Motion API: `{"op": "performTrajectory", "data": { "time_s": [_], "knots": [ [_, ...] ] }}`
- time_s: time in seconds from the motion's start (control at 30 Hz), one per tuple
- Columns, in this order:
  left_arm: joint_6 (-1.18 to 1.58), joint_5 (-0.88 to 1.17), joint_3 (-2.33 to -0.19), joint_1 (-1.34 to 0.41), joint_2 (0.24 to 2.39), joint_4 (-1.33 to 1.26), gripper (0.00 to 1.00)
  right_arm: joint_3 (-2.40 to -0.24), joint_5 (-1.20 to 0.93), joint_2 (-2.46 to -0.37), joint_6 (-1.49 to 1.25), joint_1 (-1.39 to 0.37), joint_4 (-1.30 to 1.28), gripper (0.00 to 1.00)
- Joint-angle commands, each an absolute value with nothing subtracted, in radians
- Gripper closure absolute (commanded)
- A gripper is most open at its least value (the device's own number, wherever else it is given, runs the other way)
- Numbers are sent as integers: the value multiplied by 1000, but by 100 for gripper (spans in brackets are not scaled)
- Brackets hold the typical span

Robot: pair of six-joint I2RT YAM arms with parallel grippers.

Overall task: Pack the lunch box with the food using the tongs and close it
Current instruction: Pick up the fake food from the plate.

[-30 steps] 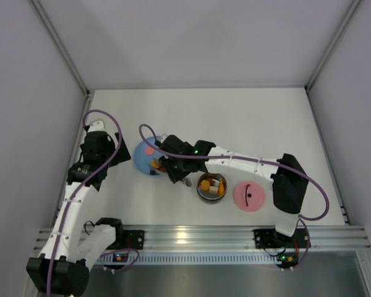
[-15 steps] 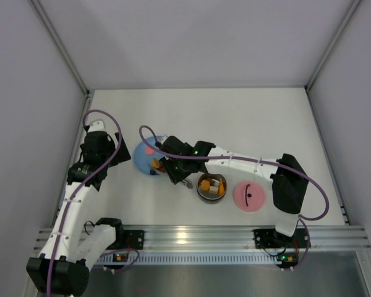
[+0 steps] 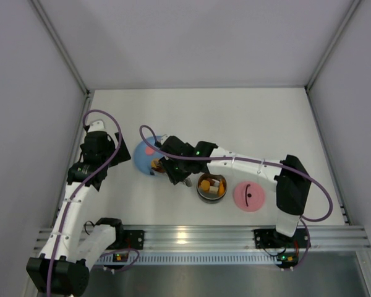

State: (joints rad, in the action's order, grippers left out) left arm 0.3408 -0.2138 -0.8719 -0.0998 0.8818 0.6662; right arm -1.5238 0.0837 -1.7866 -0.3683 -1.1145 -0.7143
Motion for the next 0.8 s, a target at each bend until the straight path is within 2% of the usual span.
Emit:
{"op": "performTrajectory", "data": {
  "time_s": [0.0,0.5,0.77],
  "knots": [
    [331,-215,-865,-103,877,649,1,-1546,80,-1740,-364,-1134,-732,62],
    [333,-215,-867,-103,877,647,1,-1586,61,-1784,-357,-1135,-735,61],
    [333,-216,-865,-103,874,649,1,-1598,48,-1812,-354,-1134,-729,66]
  ]
}}
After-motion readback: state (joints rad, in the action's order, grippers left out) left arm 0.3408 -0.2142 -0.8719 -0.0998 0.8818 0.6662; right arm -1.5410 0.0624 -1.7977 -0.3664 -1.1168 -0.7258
